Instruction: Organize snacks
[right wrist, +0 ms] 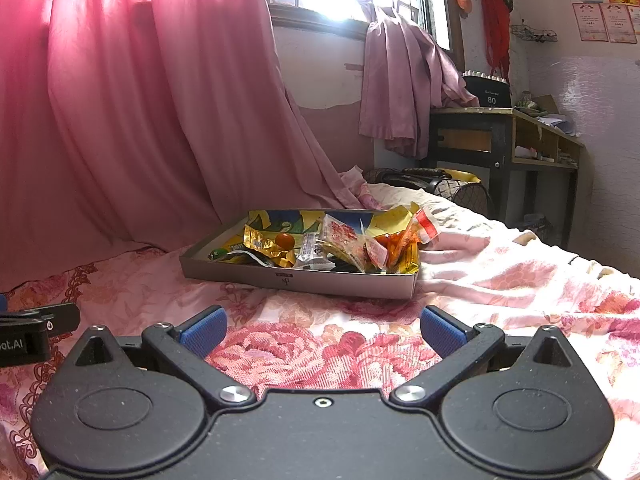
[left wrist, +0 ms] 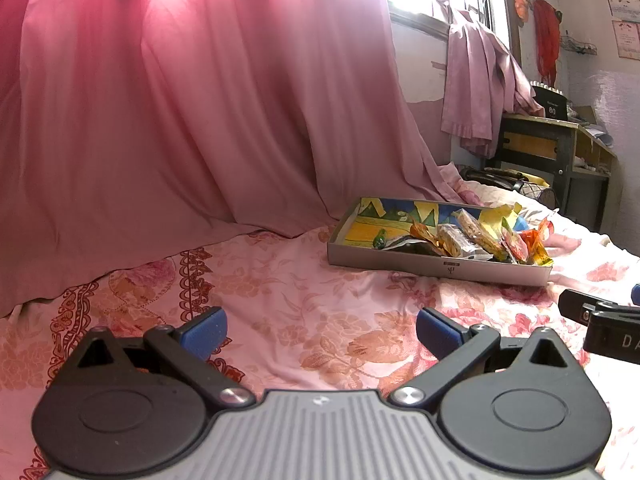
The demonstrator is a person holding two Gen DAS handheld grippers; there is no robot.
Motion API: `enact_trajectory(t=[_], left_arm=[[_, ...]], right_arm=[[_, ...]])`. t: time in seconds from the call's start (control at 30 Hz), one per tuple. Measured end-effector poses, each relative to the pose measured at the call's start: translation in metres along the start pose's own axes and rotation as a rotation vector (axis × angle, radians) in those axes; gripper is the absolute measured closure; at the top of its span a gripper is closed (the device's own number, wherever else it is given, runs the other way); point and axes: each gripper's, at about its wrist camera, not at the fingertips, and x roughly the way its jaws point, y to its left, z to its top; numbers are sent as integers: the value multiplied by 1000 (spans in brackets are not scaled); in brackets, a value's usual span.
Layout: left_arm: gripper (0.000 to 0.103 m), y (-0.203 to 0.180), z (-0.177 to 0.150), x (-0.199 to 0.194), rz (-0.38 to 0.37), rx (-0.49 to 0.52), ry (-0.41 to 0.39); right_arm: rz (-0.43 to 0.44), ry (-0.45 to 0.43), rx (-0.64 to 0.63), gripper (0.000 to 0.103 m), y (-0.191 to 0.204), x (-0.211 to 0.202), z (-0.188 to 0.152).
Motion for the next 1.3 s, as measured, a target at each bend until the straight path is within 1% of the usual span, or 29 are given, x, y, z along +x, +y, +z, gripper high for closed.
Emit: enact_trajectory(t=[0.43, 0.53, 0.67, 0.77, 1.3], left_arm=[[0, 0, -1, 0, -3, -4, 9], [0, 1, -1, 0, -19, -13, 17], [0, -3, -2, 0, -22, 9, 36], [0, -3, -2, -1, -39, 5, 43], [0, -3, -3, 1, -18, 12, 54]], right_arm=[[0, 2, -1, 1, 1, 1, -1], [0, 2, -1, 1, 1, 1, 0], [0, 4, -3, 1, 1, 2, -1], [1, 6, -4, 1, 1, 3, -2], [3, 13, -6, 1, 0, 4, -5]])
